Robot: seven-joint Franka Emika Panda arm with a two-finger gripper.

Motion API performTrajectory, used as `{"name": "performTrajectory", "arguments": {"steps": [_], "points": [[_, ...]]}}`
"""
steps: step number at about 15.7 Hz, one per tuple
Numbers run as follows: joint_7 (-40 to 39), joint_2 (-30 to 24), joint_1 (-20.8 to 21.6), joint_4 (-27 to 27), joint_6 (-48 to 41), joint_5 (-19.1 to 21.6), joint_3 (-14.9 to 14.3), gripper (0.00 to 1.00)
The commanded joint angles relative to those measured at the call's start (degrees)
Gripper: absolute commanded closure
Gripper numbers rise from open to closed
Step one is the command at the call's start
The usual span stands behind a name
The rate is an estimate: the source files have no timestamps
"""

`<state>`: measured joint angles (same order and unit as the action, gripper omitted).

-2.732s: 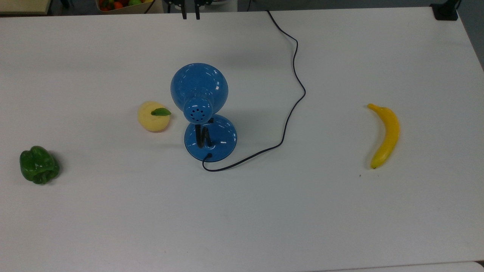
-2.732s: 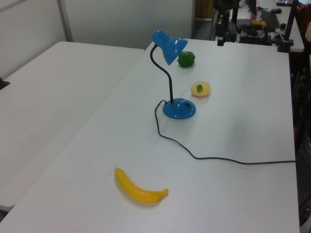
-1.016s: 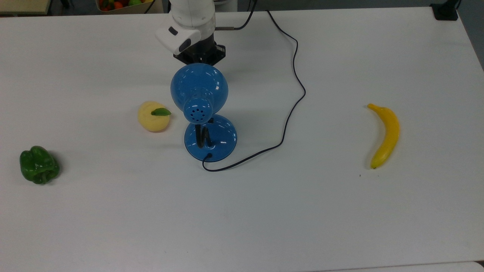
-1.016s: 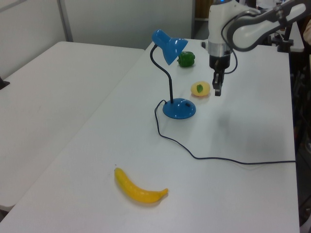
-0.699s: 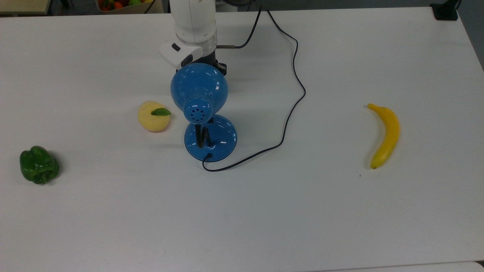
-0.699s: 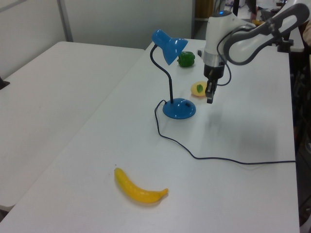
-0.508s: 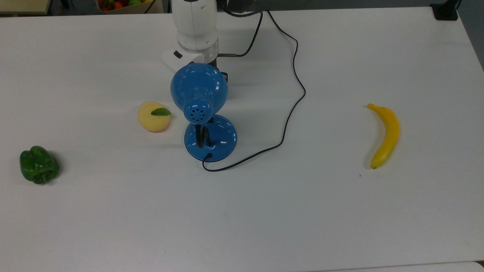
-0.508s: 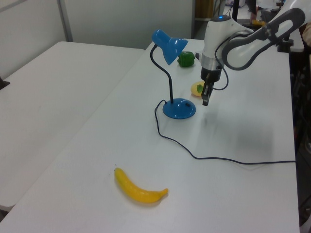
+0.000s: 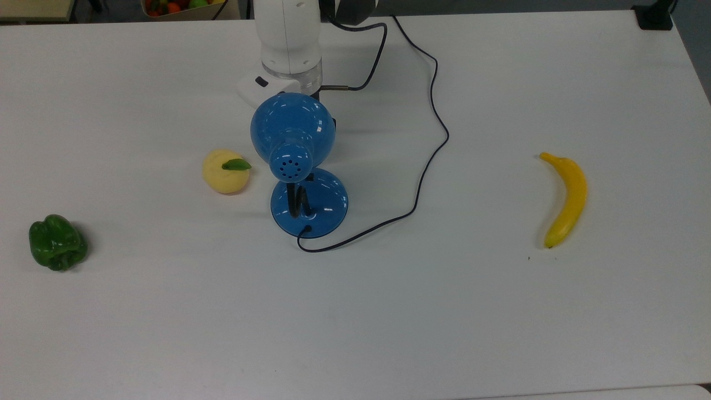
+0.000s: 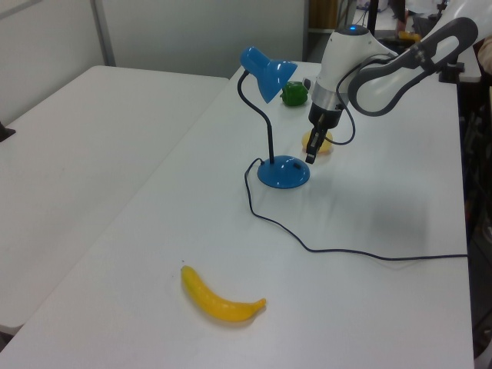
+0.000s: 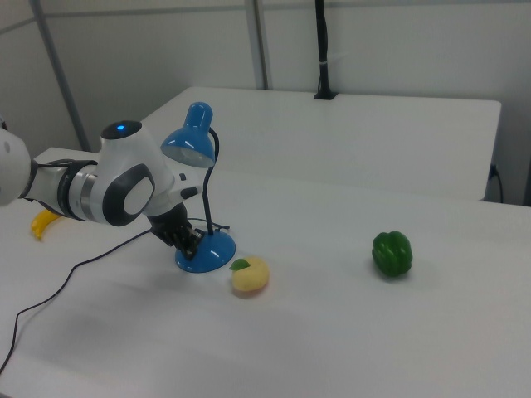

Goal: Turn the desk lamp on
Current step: 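Lower the gripper tip onto the black switch on the lamp base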

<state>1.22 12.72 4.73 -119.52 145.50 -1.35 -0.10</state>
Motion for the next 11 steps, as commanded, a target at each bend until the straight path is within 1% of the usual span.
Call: {"name": "performTrajectory", "arguments": {"steps": [1, 3, 11], "points": [[2.28, 1.61, 0.54, 2.01, 1.89, -0.93, -0.08, 1.00], [2.90, 2.57, 0.63, 2.89, 2.68, -1.02, -0.08, 1.00], [2.91, 3.89, 0.63, 2.89, 6.02, -0.93, 0.01, 1.00]]}}
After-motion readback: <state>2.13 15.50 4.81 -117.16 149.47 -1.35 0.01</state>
